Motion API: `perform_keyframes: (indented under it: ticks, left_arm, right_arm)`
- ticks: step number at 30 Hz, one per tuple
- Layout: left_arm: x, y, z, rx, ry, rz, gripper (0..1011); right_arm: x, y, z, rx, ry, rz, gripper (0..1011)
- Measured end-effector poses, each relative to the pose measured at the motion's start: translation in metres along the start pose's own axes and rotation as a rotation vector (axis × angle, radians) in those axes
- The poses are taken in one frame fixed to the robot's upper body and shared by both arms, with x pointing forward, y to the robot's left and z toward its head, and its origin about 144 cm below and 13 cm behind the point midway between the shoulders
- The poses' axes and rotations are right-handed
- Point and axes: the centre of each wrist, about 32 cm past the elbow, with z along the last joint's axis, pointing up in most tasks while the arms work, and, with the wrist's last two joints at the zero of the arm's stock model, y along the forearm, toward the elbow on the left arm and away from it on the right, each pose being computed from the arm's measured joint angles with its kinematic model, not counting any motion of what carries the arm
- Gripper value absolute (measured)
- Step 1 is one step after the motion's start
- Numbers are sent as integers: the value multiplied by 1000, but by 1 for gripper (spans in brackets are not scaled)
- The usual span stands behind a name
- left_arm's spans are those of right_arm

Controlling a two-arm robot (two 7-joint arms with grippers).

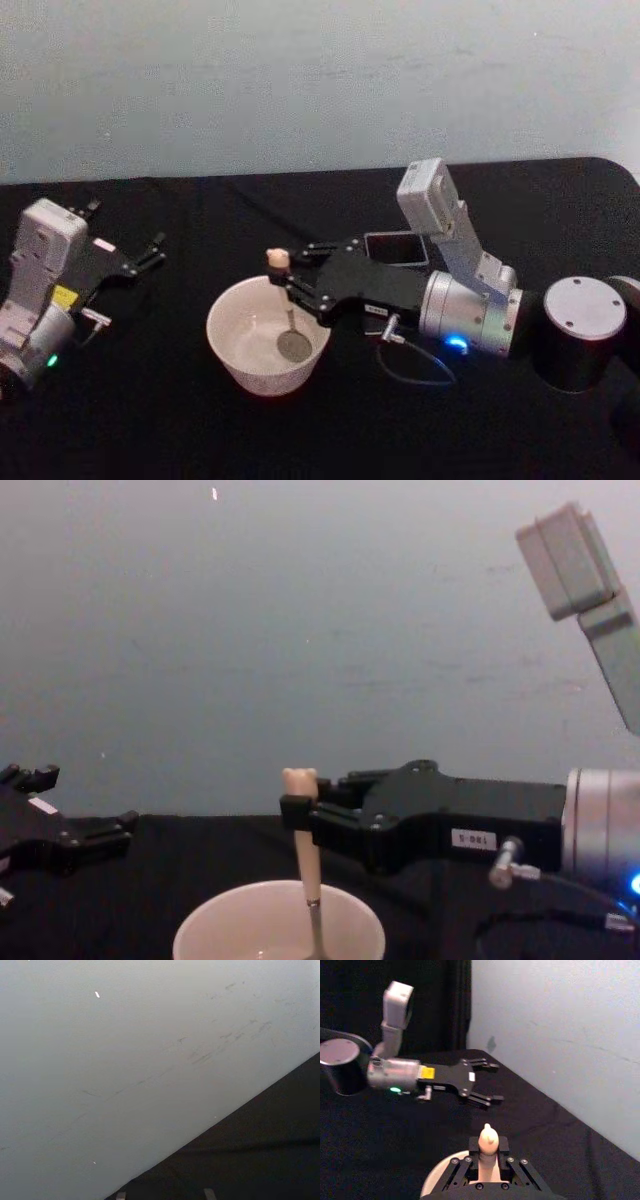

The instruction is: Pick up the stirring spoon with one hand, stir inside the cup, then place it back in its original position.

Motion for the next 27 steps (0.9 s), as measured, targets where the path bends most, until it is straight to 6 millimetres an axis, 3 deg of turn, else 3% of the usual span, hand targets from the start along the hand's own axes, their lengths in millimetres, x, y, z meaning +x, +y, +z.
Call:
perform_keyframes:
  ticks: [15,27]
  left_arm:
    - [0,0,0,0,0,0,1001]
    - [0,0,0,0,0,0,1001]
  right_arm:
    - [-12,22,6,22,16,55,218]
    - [-3,34,4,25,14,-42,218]
